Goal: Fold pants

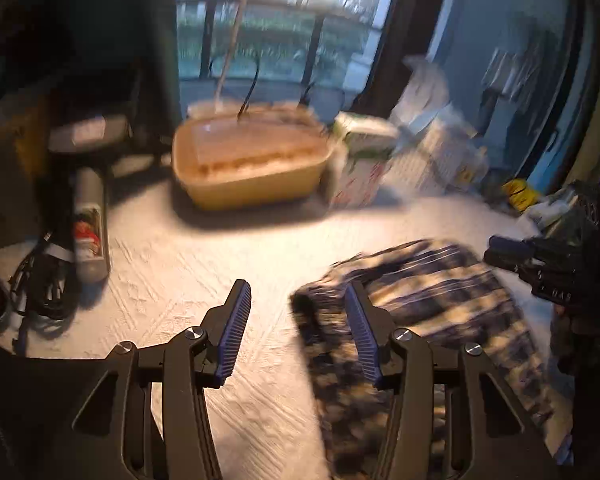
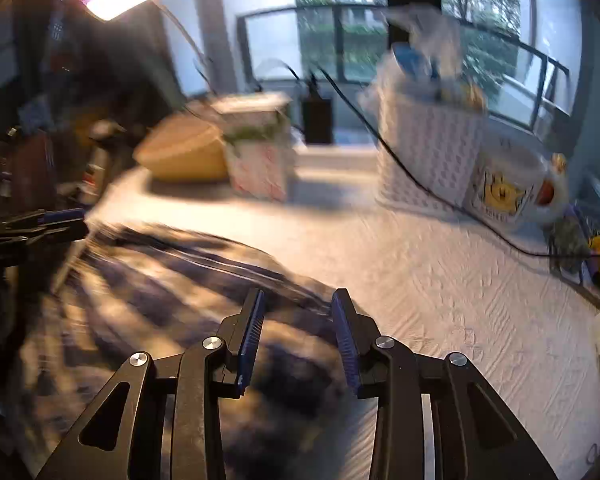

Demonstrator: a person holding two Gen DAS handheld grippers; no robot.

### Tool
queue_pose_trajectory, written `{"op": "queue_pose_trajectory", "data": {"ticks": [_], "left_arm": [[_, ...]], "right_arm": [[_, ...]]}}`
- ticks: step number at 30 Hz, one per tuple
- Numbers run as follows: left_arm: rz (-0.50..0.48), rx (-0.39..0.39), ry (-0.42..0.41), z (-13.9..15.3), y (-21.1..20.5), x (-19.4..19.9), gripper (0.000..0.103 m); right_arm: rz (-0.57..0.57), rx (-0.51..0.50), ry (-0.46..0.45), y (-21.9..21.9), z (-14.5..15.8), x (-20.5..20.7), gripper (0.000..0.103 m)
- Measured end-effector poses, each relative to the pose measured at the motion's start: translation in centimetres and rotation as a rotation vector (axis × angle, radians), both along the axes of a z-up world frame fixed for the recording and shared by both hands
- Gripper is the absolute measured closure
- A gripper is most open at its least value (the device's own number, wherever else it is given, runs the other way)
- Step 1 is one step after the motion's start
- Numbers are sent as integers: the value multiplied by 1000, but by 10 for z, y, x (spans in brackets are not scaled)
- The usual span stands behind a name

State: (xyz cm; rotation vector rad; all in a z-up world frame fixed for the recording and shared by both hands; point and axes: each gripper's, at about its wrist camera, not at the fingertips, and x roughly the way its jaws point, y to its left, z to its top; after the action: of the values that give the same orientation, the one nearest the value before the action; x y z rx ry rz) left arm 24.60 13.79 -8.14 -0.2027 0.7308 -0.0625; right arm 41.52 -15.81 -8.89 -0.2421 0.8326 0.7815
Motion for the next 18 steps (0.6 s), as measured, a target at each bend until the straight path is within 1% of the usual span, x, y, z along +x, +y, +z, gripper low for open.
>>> {"op": "queue_pose_trajectory", "data": {"ticks": [2, 4, 6, 7, 8, 9, 10, 11, 12, 13, 16, 18], "left_arm": [[-48, -12, -20, 5, -10, -10, 54], [-117, 4, -32, 3, -27, -20, 54], [-182, 8, -10, -7, -42, -26, 54], [-204, 8, 15, -14, -49, -25, 54], [-231, 16, 52, -25, -57, -25, 54], [-239, 31, 79, -33, -62, -22, 54], [-238, 54, 109, -43, -66, -20, 54], [-238, 72, 114, -51, -68, -21, 54], [-239, 83, 91, -52, -68, -21, 54], [-239, 88, 90, -52, -69, -21, 54], [-234, 63, 109, -49, -66, -18, 54], [-238, 62, 119, -49, -66, -15, 54]], "right_arm": [[53, 25, 11, 3, 8, -16, 66], [128, 14, 20, 11, 9, -38, 66], [188, -14, 32, 21, 3, -57, 66], [216, -38, 43, 27, -5, -65, 65], [230, -61, 52, 31, -10, -71, 62], [239, -100, 61, 34, -21, -78, 48], [242, -123, 66, 34, -28, -82, 38], [247, -141, 68, 35, -33, -84, 28], [251, -163, 57, 32, -40, -89, 28], [250, -172, 44, 29, -41, -91, 28], [234, -193, 30, 13, -41, -99, 28], [223, -201, 31, 2, -41, -100, 28]]}}
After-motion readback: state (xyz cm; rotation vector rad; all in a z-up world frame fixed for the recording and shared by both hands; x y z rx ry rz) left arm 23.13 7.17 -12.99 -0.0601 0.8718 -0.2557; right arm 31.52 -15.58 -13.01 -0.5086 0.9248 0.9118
